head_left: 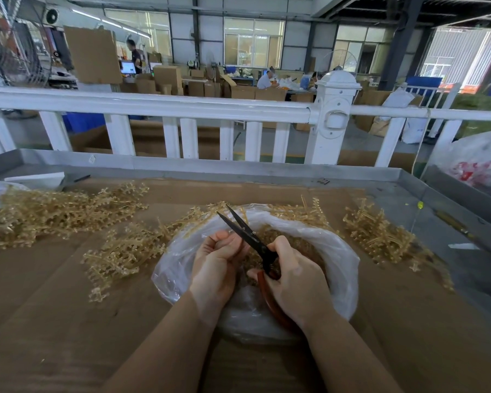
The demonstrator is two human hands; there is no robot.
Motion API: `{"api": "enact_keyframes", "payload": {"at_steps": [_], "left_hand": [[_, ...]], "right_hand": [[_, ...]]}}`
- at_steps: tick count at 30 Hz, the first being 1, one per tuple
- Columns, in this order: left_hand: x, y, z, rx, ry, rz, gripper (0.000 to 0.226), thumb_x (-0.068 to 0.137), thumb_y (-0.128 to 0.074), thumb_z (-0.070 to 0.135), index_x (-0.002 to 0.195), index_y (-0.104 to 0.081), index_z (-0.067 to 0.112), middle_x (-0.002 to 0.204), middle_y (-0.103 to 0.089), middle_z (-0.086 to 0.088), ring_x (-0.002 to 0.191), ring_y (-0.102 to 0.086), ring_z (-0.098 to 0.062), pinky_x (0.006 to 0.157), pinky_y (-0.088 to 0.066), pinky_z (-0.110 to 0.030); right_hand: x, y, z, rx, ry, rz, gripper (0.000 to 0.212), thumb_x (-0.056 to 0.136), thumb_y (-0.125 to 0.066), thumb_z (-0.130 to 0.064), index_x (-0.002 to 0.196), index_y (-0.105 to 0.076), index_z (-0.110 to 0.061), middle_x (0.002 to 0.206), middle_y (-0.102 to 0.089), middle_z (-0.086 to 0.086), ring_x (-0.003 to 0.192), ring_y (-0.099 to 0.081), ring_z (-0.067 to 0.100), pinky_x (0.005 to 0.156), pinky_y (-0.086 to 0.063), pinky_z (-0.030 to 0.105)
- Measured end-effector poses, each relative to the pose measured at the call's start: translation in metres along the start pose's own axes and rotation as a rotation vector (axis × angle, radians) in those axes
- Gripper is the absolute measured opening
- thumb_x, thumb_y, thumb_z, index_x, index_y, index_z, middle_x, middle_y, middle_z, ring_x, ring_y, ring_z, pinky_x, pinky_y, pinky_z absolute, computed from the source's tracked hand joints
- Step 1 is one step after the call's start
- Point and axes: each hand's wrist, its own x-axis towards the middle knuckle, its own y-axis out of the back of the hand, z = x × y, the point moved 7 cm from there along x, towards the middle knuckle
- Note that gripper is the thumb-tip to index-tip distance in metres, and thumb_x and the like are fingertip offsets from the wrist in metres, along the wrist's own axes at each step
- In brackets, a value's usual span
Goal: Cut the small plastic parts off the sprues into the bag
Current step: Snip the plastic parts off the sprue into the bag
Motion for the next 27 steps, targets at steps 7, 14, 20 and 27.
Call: {"api": "enact_keyframes", "payload": {"at_steps": [7, 14, 20, 27], "left_hand": [[0.0002, -0.0004, 0.0009, 0.017, -0.031, -0.004, 0.023, 0.087, -0.047, -0.015, 0.088, -0.055, 0.006, 0.066, -0.063, -0.003, 0.062, -0.067, -0.013, 0.059, -0.056, -0.020], [-0.0010, -0.0021, 0.0016, 0.009, -0.041, -0.005, 0.023, 0.089, -0.047, -0.014, 0.083, -0.058, 0.006, 0.082, -0.061, -0.009, 0.067, -0.067, -0.014, 0.058, -0.056, -0.019], [0.0018, -0.0020, 0.0010, 0.018, -0.030, -0.011, 0.025, 0.089, -0.045, -0.015, 0.081, -0.058, 0.005, 0.077, -0.061, -0.009, 0.062, -0.067, -0.013, 0.056, -0.055, -0.020], [0.0020, -0.0047, -0.0004, 0.044, -0.031, -0.046, 0.025, 0.089, -0.042, -0.015, 0.081, -0.055, 0.004, 0.080, -0.056, -0.011, 0.069, -0.064, -0.016, 0.064, -0.058, -0.022]], "right_hand": [[0.0006, -0.0012, 0.0012, -0.005, -0.008, -0.004, 0.042, 0.078, -0.071, -0.047, 0.099, -0.055, -0.015, 0.082, -0.067, -0.003, 0.074, -0.065, 0.014, 0.063, -0.052, 0.025], [-0.0001, 0.0014, -0.0011, -0.033, 0.016, 0.009, 0.041, 0.078, -0.070, -0.048, 0.099, -0.057, -0.016, 0.084, -0.067, -0.004, 0.077, -0.064, 0.013, 0.065, -0.053, 0.025], [0.0000, -0.0002, 0.0004, -0.033, 0.013, 0.000, 0.041, 0.078, -0.071, -0.047, 0.100, -0.056, -0.016, 0.086, -0.065, -0.003, 0.081, -0.063, 0.016, 0.069, -0.050, 0.026], [0.0012, -0.0031, 0.0016, -0.009, 0.008, -0.022, 0.041, 0.080, -0.069, -0.047, 0.101, -0.055, -0.016, 0.089, -0.065, -0.002, 0.084, -0.062, 0.016, 0.073, -0.047, 0.024]]}}
